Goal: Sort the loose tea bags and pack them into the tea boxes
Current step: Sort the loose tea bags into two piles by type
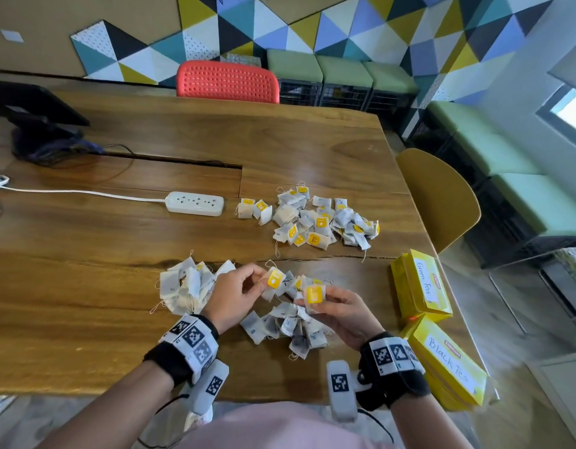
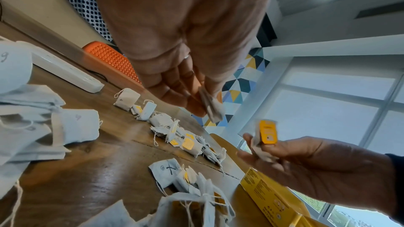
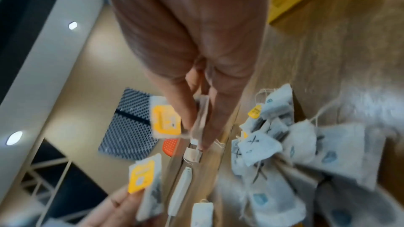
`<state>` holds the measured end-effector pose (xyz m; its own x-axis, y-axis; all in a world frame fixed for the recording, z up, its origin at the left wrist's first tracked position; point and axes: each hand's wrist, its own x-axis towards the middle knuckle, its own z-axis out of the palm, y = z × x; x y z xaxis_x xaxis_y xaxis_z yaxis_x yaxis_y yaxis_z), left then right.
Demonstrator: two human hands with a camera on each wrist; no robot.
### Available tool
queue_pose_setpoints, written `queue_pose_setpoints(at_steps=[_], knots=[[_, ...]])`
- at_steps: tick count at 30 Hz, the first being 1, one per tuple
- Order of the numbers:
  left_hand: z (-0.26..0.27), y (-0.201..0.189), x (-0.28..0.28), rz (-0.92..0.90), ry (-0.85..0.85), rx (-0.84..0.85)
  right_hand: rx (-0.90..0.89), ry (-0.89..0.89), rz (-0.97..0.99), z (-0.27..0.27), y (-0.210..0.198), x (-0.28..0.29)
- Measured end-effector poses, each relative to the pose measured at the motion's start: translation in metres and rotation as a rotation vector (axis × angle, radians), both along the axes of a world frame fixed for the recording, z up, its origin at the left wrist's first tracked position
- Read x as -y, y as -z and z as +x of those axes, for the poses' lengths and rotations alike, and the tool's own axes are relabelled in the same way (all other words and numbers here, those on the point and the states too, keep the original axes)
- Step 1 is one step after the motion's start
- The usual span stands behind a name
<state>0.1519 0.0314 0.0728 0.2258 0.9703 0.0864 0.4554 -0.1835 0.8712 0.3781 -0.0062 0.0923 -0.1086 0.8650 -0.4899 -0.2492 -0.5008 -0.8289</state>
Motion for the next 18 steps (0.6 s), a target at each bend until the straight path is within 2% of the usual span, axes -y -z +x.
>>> queue_pose_setpoints(at_steps=[5, 7, 13, 18], knots=[[0.004, -0.004, 0.0, -0.021, -0.016, 0.012, 0.416, 0.131, 0.287, 0.001, 0.004, -0.001], [0.005, -0.006, 0.001, -0.024, -0.019, 0.022, 0.516, 0.154, 0.341, 0.001, 0.003, -0.003], [0.009, -0.005, -0.001, -0.046, -0.027, 0.047, 0.59, 0.179, 0.447, 0.001, 0.006, -0.011], [0.008, 0.005, -0.004, -0.069, -0.03, 0.019, 0.618, 0.177, 0.423, 0.006, 0.022, -0.016]])
